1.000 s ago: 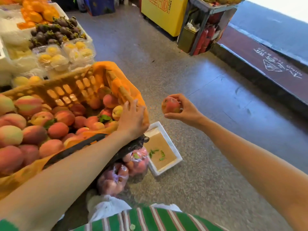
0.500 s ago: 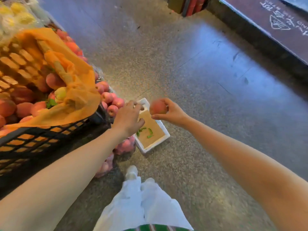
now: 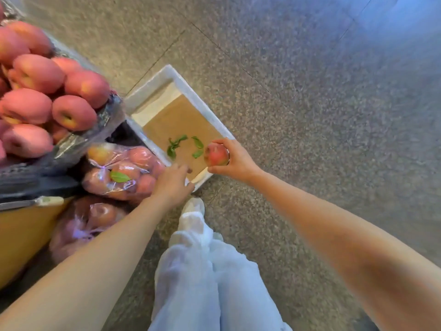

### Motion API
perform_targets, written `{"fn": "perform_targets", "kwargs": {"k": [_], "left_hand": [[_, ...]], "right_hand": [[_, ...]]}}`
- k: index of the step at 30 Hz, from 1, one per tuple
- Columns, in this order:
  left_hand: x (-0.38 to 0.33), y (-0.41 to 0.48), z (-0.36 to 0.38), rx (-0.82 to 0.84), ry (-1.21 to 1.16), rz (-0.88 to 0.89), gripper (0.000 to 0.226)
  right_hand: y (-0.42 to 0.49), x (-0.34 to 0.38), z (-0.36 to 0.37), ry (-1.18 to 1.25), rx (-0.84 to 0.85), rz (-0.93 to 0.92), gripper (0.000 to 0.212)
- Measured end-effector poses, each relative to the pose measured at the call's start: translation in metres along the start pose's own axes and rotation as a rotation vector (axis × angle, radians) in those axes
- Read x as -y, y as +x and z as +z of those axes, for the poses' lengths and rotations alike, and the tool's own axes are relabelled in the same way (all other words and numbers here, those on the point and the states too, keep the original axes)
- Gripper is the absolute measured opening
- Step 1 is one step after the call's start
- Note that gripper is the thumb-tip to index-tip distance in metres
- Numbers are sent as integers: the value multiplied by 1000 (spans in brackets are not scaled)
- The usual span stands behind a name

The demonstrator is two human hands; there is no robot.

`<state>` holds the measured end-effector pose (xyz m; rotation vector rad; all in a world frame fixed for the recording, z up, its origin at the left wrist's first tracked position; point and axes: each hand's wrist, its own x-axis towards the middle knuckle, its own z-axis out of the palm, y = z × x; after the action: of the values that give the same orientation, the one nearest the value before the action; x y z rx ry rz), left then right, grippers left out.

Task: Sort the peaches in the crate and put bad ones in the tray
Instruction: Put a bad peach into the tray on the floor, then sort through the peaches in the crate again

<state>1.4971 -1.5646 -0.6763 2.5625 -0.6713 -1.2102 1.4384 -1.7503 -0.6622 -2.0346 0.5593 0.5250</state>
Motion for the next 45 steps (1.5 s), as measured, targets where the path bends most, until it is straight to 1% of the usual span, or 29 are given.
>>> {"fn": "perform_targets", "kwargs": {"k": [4,10,13,18,22,26,29,33,39,43,45], "left_hand": [[49,80,76,65,40,-25,47],[108,161,155,60,189,-30,53],[128,179,181,4,279,-28,56],[143,188,196,-93,288,8,50],[143,187,189,-39,294,25,51],[131,176,171,-29,264,7,44],[108,154,152,-14,237,-22,37],[63,107,112,-23,80,-47,37],[-16,7,15,-173,-16,33,30],[-66,-82,-64,-338,-25,99,26],[-83,-128,-99,-420,-21,113,25]], "right_hand": [[76,-82,64,-37,34,45,72],[159,-162,135,-113,62,97,70],[188,-184,160,-195,102,125,70],[209,-198,188,-275,138,177,64],[208,-195,191,-331,151,189,60],[192,-179,179,-335,112,183,49],[166,-160,162,-261,61,157,42],[111,-120,122,-172,16,82,31],[1,-13,36,-55,-87,-1,23],[-75,73,-20,-19,-155,-66,20],[-111,118,-46,-34,-160,-110,20]]}}
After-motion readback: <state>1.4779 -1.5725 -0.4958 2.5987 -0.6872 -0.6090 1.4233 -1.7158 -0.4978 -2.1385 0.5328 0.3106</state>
